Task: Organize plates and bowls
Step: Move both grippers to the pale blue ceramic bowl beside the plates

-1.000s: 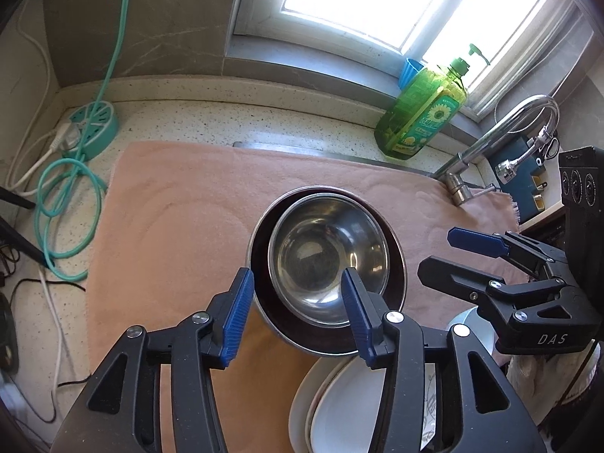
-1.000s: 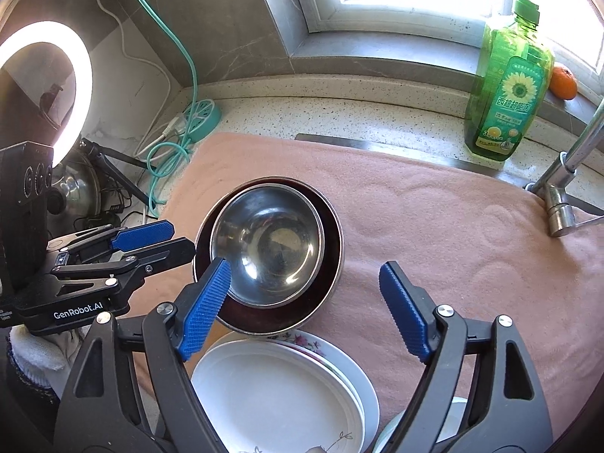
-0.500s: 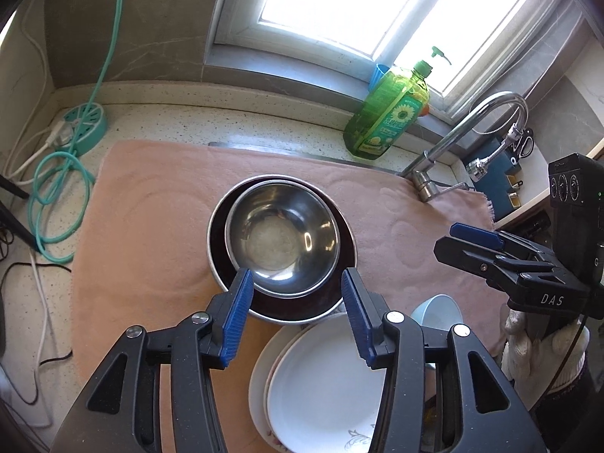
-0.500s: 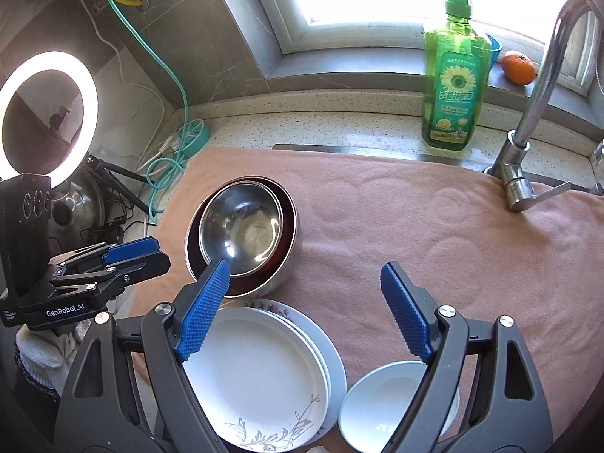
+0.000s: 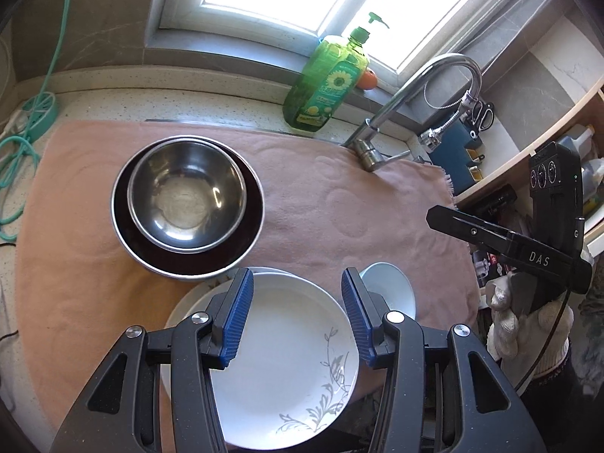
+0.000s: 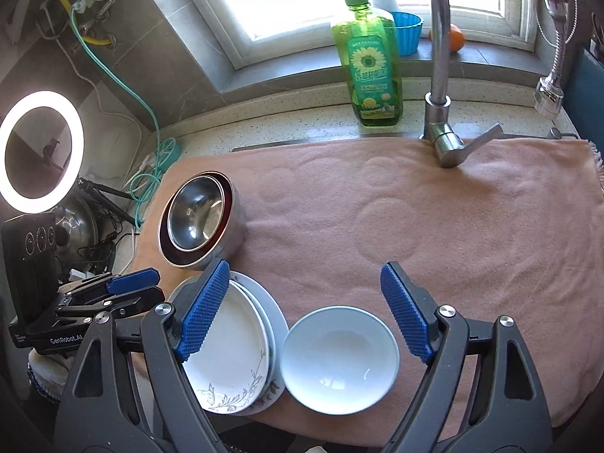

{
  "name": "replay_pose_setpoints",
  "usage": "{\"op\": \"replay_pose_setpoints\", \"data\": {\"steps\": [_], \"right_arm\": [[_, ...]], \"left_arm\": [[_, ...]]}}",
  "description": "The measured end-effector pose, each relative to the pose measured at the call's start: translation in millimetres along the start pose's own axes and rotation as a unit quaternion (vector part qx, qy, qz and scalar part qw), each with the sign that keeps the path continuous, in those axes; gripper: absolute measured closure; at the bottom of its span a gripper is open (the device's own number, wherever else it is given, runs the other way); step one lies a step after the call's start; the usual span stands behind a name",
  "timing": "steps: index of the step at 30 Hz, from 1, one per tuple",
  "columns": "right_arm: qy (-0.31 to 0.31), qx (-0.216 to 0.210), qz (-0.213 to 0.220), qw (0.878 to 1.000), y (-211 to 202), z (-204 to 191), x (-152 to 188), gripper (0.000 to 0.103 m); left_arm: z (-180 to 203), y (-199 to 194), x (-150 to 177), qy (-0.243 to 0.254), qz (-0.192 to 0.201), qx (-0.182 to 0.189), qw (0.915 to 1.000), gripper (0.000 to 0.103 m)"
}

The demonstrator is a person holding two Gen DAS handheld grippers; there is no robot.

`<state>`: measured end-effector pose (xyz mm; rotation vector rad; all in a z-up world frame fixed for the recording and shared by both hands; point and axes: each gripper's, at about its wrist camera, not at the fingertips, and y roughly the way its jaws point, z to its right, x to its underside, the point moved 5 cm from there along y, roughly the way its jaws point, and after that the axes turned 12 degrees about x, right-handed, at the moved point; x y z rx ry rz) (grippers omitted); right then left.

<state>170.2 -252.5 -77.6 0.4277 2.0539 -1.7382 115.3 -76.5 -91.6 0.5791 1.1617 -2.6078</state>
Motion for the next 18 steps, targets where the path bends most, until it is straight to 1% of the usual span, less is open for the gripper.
{"op": "replay_pose_setpoints", "data": {"steps": [9, 15, 18], "right_arm": [[0.052, 0.017, -0.02, 0.998, 5.1, 52.2, 38.4, 0.018], [0.075, 0.019, -0.037, 0.996, 12.4, 73.2, 67.7, 0.018], [0.086, 0.019, -0.047, 0.995, 17.1, 79.3, 81.8, 0.018]], "left_arm": [[31.7, 37.9, 23.8, 0.03, -0.045, 0.025, 0.9982, 0.056], [43.8, 62.6, 29.3, 0.053, -0.07, 0.027, 0.9957, 0.056], [47.7, 74.0, 31.3, 0.067, -0.082, 0.022, 0.9942, 0.056]]}}
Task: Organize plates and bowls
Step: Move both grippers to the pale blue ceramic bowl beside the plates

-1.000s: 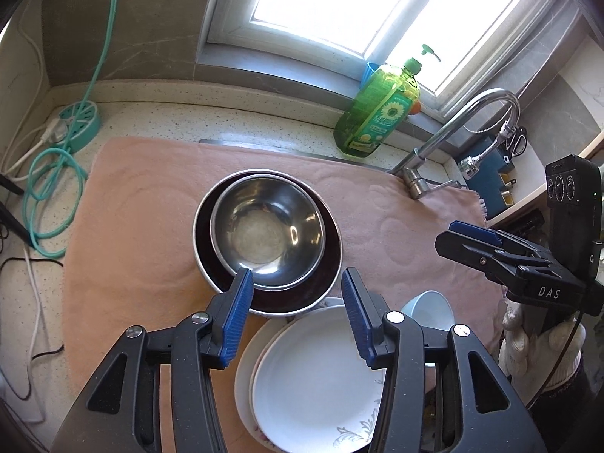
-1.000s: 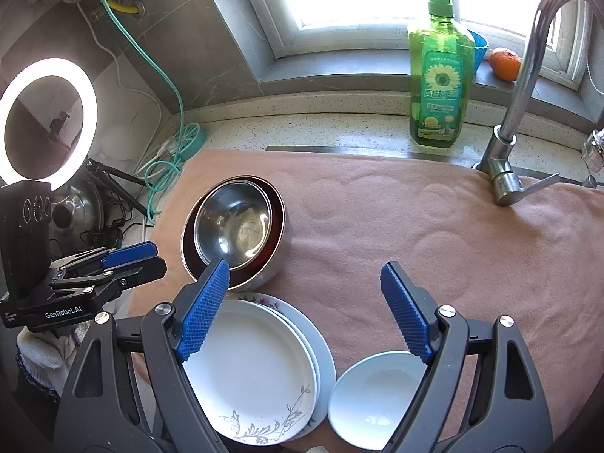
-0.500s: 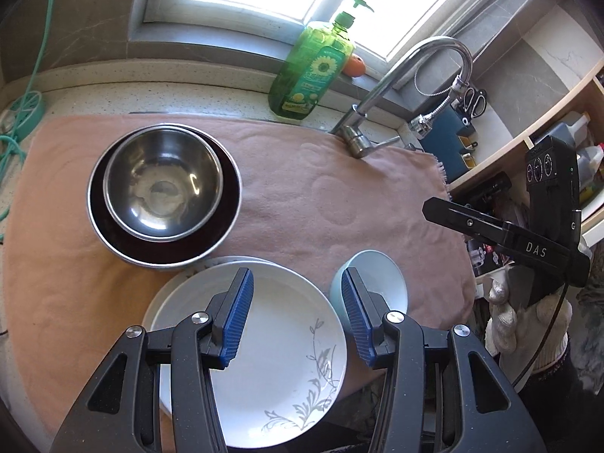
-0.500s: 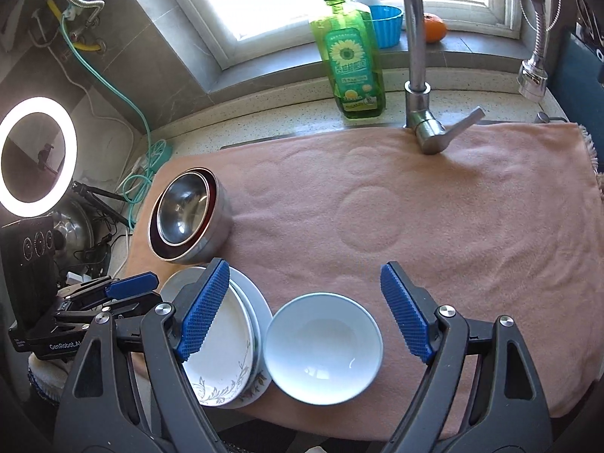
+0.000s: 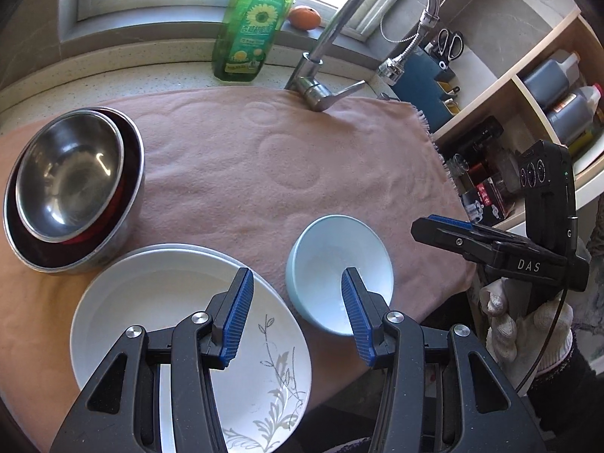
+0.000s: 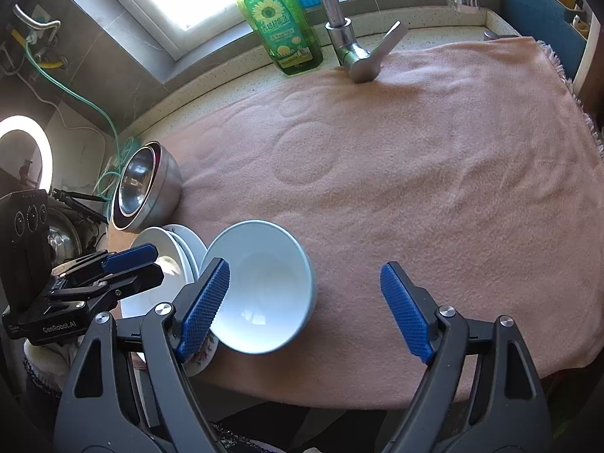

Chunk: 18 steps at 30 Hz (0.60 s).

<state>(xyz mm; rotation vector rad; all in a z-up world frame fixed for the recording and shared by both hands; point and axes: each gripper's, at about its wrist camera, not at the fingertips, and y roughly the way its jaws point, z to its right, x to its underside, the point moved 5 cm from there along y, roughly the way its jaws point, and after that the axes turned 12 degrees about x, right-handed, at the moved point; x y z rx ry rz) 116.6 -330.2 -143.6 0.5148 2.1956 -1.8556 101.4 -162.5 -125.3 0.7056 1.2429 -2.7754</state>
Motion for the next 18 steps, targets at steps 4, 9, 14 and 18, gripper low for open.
{"op": "replay_pose_setpoints", "data": {"steps": [4, 9, 14, 18], "right_arm": [[0.015, -0.008, -0.015, 1.0, 9.5, 7.1, 13.7, 0.018], [0.026, -0.016, -0.027, 0.999, 17.1, 8.7, 24.8, 0.027], [0.036, -0.028, -0.039, 0.998, 23.5, 9.9, 32.0, 0.041], [0.043, -0.042, -0.048, 0.997, 28.2, 10.0, 35.6, 0.053]], "left_arm": [[4.5, 16.5, -1.0, 0.018, -0.02, -0.007, 0.9996, 0.056], [5.1, 32.4, -5.8, 0.028, -0.036, -0.012, 0.9989, 0.056], [1.8, 41.9, -10.5, 0.027, -0.044, -0.012, 0.9986, 0.056], [-0.2, 48.0, -12.5, 0.024, -0.052, -0.012, 0.9983, 0.066]]}}
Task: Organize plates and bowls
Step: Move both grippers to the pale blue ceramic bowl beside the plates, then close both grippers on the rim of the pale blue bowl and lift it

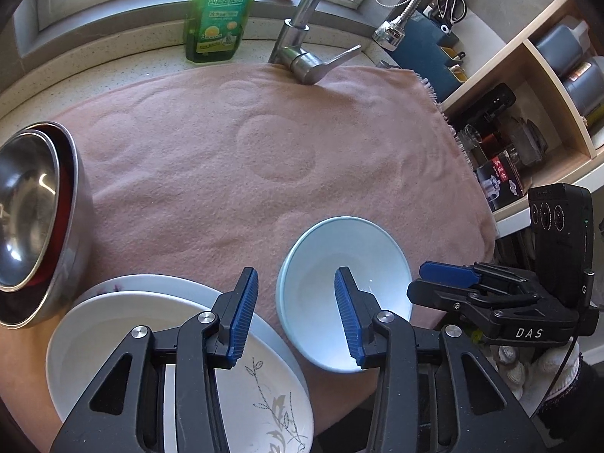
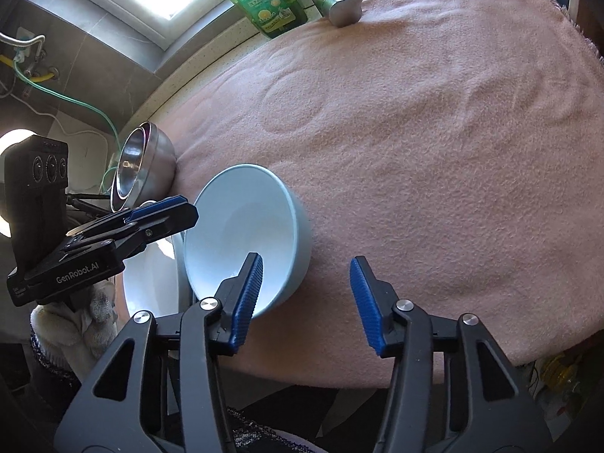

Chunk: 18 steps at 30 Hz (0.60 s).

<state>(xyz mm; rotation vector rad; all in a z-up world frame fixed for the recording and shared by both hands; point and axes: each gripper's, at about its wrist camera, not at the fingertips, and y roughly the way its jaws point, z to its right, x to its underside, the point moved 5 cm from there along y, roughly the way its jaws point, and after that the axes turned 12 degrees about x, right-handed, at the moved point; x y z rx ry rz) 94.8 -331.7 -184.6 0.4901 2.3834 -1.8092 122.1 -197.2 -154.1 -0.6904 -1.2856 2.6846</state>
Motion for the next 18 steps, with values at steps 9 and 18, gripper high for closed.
{"op": "replay_pose_setpoints", "data": {"steps": [9, 18], "right_arm": [[-0.001, -0.015, -0.017, 1.0, 10.6, -7.2, 5.2, 0.068], [-0.007, -0.011, -0.023, 1.0, 16.6, -12.5, 3.6, 0.084]], "left_arm": [[-5.2, 13.2, 0.6, -0.013, -0.018, 0.002, 0.9998, 0.084], [-5.8, 15.4, 1.6, -0.012, -0.02, 0.0, 0.9997, 0.086]]}}
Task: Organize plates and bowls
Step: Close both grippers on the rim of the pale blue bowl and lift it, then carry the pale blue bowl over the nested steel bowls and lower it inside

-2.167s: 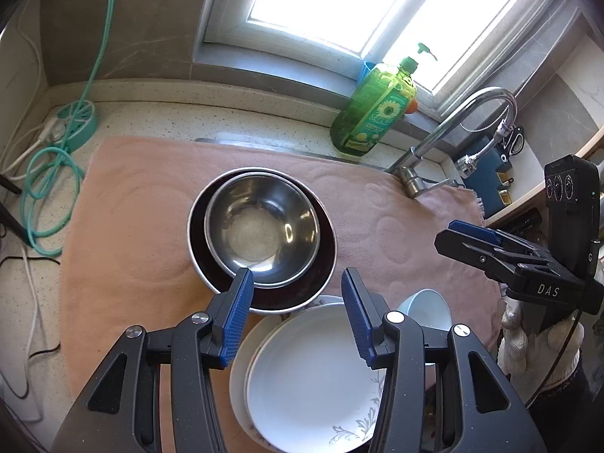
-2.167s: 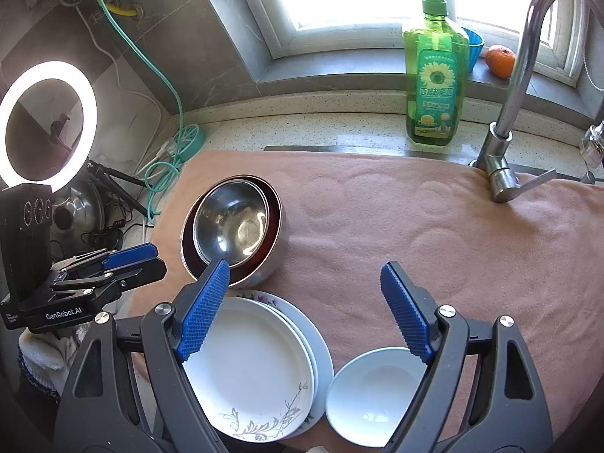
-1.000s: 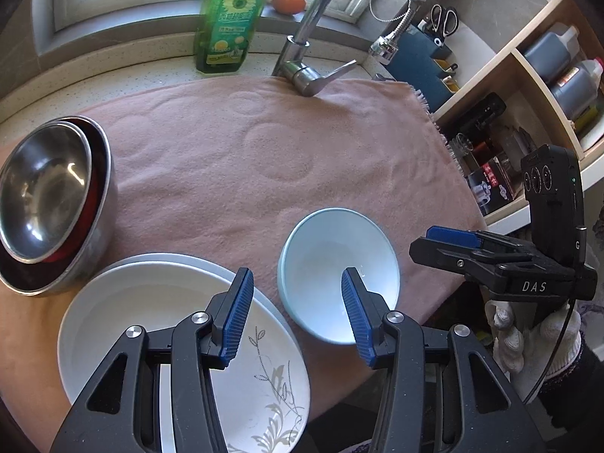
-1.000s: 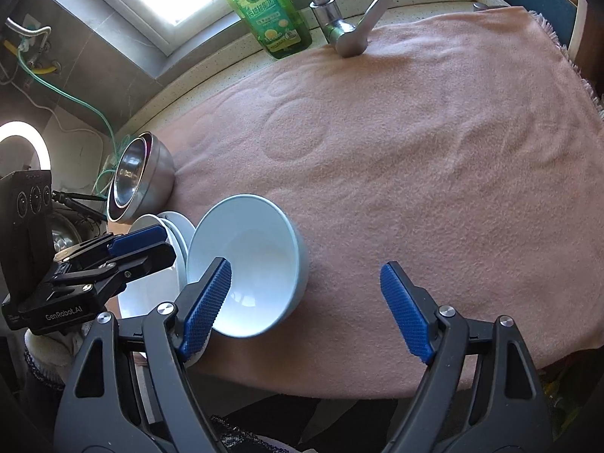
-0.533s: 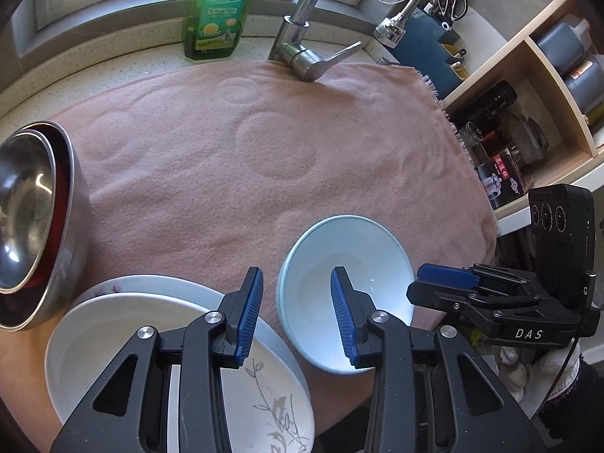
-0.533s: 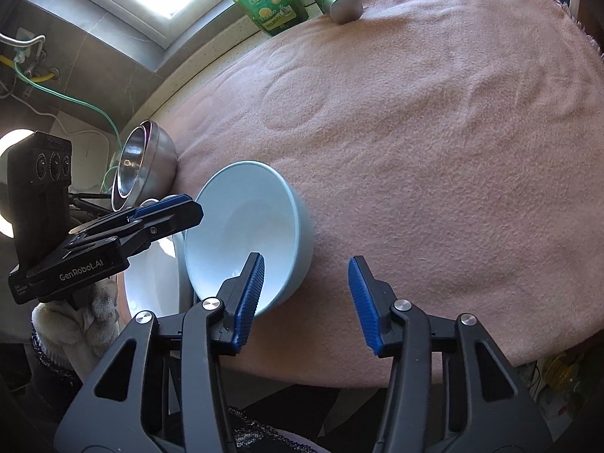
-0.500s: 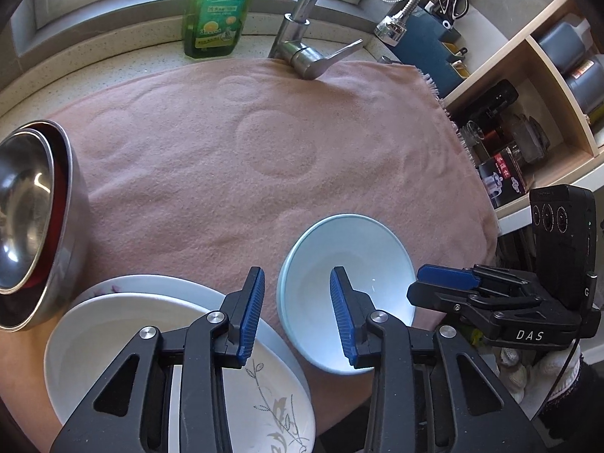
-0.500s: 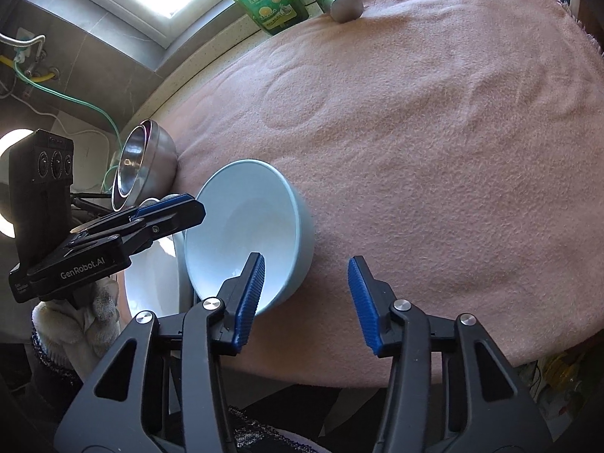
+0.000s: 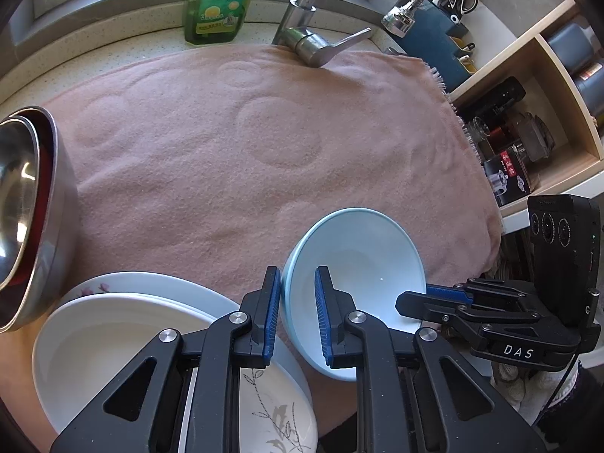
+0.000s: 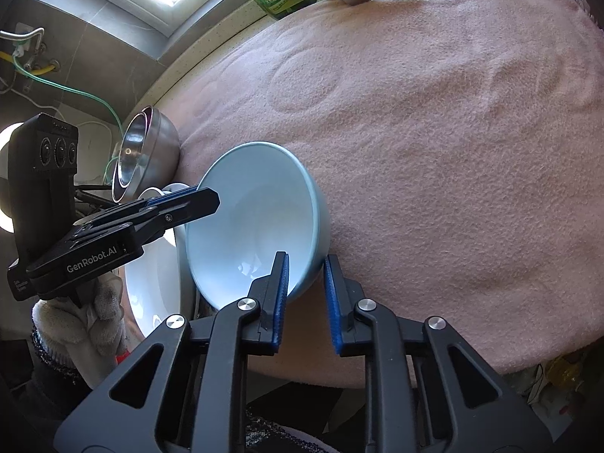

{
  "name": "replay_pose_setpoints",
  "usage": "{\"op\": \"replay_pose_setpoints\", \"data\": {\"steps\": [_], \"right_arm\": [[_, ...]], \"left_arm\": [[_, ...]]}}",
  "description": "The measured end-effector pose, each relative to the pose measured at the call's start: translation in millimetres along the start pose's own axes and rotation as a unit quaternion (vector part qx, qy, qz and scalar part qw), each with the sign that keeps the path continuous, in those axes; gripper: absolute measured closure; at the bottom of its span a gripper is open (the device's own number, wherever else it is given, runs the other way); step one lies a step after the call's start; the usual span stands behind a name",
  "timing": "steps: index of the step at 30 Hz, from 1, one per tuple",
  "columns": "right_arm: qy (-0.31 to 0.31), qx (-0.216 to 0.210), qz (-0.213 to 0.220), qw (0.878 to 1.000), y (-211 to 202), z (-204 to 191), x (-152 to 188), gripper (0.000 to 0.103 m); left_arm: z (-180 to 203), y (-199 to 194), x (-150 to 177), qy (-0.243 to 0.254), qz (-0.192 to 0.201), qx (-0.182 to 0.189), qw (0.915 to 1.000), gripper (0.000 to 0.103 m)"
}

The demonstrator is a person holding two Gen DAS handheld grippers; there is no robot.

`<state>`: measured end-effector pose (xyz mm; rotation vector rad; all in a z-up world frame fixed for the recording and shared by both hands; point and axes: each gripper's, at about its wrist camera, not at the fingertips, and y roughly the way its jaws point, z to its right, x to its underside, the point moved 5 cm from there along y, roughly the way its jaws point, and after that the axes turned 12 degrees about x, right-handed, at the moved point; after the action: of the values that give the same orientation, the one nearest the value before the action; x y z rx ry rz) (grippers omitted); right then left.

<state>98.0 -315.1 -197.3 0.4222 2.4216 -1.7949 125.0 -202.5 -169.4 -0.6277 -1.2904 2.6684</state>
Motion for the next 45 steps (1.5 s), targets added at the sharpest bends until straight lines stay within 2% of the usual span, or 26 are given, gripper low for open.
{"op": "replay_pose_setpoints", "data": {"steps": [9, 19, 30, 45], "right_arm": [[0.004, 0.002, 0.011, 1.0, -13.6, -0.5, -8.0, 0.085], [-0.022, -0.008, 0.034, 0.999, -38.5, -27.4, -26.3, 0.085], [-0.082, -0.022, 0.064, 0.994, -58.1, -91.2, -61.4, 0.085], [-0.17, -0.027, 0.1, 0.98, -54.8, -198.0, -104.7, 0.085]], "left_arm": [[1.5, -9.1, -2.7, -0.002, 0.014, 0.004, 0.9999, 0.086], [6.3, -47.1, -13.0, -0.001, 0.062, 0.011, 0.998, 0.086], [-11.9, -106.1, -25.4, -0.016, 0.132, 0.003, 0.9911, 0.086], [-74.5, -169.7, -19.4, -0.071, 0.195, -0.033, 0.9777, 0.086]]}}
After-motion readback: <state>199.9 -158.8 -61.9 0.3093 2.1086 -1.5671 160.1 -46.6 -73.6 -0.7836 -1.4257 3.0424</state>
